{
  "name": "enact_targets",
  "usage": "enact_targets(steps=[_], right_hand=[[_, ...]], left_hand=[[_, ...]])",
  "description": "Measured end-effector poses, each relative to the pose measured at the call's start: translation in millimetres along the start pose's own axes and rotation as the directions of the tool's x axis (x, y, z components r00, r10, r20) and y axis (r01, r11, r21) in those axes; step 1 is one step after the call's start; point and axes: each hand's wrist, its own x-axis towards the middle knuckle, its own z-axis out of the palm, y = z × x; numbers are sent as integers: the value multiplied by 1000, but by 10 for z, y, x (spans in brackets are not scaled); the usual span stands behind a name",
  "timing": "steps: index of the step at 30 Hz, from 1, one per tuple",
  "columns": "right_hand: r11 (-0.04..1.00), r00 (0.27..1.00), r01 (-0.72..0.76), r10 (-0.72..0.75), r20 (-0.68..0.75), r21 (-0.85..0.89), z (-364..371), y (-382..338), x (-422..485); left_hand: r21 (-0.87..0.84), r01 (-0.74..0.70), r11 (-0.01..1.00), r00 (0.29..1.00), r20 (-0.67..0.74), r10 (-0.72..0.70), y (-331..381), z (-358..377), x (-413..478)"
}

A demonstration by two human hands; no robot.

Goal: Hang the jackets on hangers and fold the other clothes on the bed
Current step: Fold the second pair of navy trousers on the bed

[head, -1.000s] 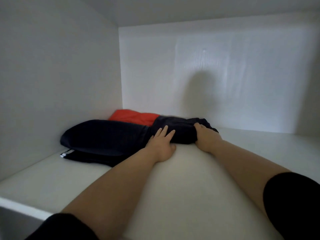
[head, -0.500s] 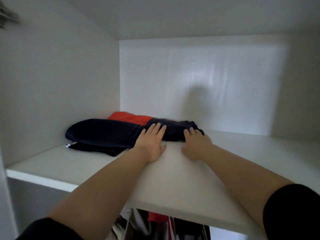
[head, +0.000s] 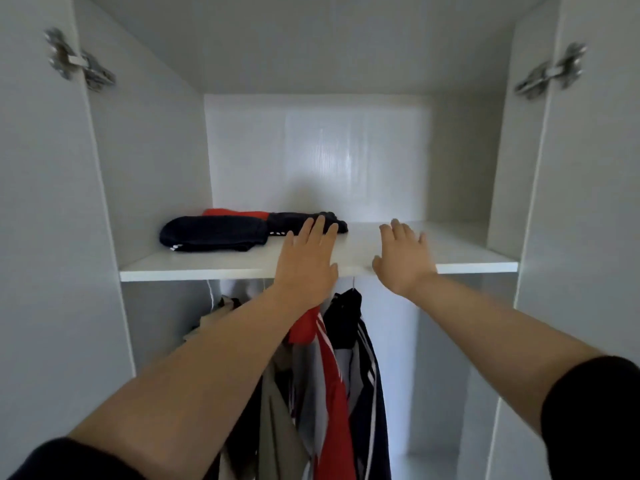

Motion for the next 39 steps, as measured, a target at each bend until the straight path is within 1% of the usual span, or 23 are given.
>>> enact_targets(steps=[4, 8, 11, 15, 19, 25, 28, 33, 36, 39], right_hand=[[990, 994, -102, 99, -37, -94, -477, 298, -949], [971, 975, -220, 217, -38, -98, -965, 651, -1836], [951, 960, -281, 276, -52, -133, -1373, 997, -2499], [906, 925, -379, 365, -108, -185, -1853, 1484, -3434], [834, 865, -501, 480, -146, -230, -2293, 1993, -4409], [710, 783, -617, 596, -178, -339, -3043, 2755, -6071], [645, 737, -661, 655, -168, -383, -3455, 3082, -7015], [523, 652, -723, 732, -198, -451, -4109, 3552, -8477], [452, 588, -769, 778, -223, -453, -4367, 3792, -9166], [390, 524, -806, 820, -230, -445, -4451, 4029, -9703]], left_hand=[[-78, -92, 993, 996, -6, 92, 505, -300, -589], [-181, -193, 964, 981, -20, 193, 1162, -625, -1013], [-250, -274, 929, 962, -57, 268, 1735, -945, -1221], [-315, -400, 861, 916, -100, 389, 2563, -1373, -1551], [-409, -497, 765, 862, -135, 488, 3463, -1786, -1977], [-535, -588, 606, 789, -213, 577, 4976, -2432, -2888], [-568, -625, 535, 749, -244, 616, 5737, -2803, -3480], [-617, -678, 400, 669, -290, 685, 6932, -3427, -4427], [-634, -708, 309, 610, -330, 720, 7519, -3723, -4913], [-627, -741, 240, 548, -359, 755, 8003, -3882, -5262]])
